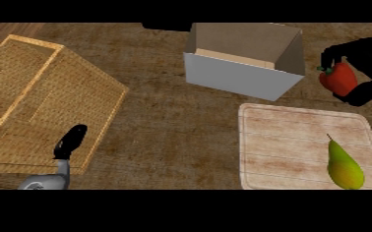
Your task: Pick the bell pepper from the cutting board and place it in the cardboard box
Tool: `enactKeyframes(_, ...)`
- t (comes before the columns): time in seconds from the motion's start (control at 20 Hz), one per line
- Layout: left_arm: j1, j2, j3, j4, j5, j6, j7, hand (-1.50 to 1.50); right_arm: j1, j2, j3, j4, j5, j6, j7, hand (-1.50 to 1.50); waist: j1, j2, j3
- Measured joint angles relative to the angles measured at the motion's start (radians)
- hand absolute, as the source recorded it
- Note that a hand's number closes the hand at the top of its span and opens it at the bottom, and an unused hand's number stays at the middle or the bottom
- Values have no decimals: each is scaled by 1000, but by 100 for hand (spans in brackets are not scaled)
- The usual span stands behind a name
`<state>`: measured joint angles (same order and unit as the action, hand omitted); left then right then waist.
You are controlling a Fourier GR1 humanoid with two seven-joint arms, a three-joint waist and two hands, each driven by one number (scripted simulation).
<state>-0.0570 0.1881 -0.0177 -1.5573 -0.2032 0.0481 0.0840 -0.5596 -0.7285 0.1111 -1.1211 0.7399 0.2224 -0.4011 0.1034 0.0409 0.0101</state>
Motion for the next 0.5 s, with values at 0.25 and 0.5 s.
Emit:
enactKeyframes(0.25, -6, 1, 2, 5, 2, 1, 3, 0, -113, -11, -86, 161, -129, 46, -254, 150, -3, -5, -2)
enactKeyframes(0.5, 1, -4, 0, 7, 0, 3, 3, 0, -238, -3, -143, 295, -255, 152, -400, 150, -11, -14, -4)
